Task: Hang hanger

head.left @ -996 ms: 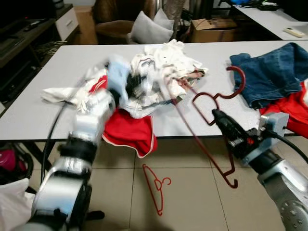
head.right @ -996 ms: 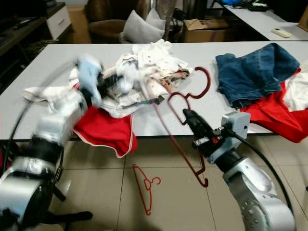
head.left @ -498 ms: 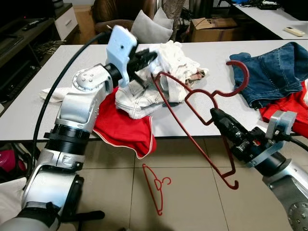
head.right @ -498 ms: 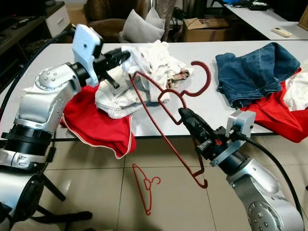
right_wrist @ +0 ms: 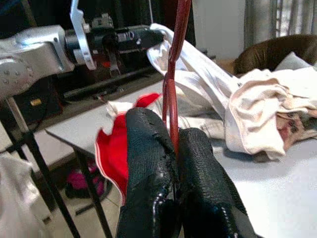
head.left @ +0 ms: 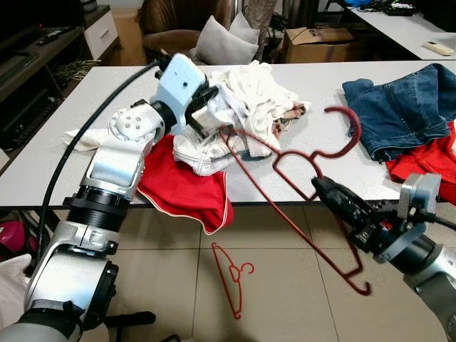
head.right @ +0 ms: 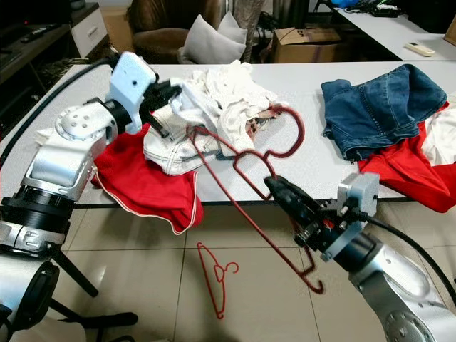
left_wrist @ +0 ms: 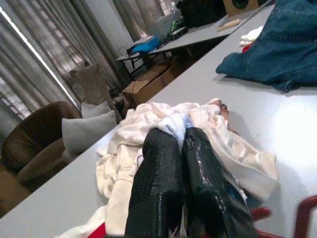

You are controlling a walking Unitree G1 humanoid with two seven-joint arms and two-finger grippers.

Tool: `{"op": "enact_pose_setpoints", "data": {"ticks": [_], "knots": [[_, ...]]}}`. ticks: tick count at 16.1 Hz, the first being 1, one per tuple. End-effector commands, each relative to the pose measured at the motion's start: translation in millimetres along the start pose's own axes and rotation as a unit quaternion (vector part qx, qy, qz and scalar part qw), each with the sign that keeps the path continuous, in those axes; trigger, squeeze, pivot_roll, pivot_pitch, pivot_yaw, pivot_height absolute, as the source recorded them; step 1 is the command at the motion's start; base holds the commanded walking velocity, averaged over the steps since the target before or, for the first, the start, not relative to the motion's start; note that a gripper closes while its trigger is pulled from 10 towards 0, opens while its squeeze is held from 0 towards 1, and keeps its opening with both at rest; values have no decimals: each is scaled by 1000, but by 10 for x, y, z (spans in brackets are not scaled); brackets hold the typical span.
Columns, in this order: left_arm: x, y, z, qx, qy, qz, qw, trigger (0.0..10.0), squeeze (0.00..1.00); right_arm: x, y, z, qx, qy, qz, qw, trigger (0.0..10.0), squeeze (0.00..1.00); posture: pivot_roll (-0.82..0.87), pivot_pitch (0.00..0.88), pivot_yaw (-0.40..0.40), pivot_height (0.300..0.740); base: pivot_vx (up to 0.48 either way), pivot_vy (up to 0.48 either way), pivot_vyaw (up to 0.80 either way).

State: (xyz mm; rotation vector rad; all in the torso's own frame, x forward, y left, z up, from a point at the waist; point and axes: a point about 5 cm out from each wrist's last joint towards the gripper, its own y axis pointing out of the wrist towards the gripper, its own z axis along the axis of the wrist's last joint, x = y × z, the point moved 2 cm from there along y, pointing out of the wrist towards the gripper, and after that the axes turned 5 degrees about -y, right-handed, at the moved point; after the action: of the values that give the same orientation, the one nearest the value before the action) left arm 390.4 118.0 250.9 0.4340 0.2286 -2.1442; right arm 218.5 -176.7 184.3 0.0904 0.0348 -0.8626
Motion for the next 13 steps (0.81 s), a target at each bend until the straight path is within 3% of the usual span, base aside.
{"op": "enact_pose_setpoints", "data": {"ticks": [1, 3, 8, 13], "knots": [[-29, -26, -54, -10, 13, 9, 1000, 0, 0, -10, -20, 84, 10, -20, -1, 1000, 10000, 0, -157, 0, 64, 740, 0, 0, 0], [11, -34, -136, -21, 17, -2, 1000, 0, 0, 42, -56, 172, 24, -30, -10, 999, 10000, 0, -157, 0, 64, 740, 0, 0, 0], [113, -38, -103, -10, 6, -30, 999, 0, 0, 64, -5, 205, 32, -34, 0, 999, 10000, 0, -159, 0, 63, 740, 0, 0, 0], [239, -63, -51, 4, -23, -44, 999, 0, 0, 169, 206, 123, 30, -19, 6, 999, 10000, 0, -136, 0, 50, 740, 0, 0, 0]]}}
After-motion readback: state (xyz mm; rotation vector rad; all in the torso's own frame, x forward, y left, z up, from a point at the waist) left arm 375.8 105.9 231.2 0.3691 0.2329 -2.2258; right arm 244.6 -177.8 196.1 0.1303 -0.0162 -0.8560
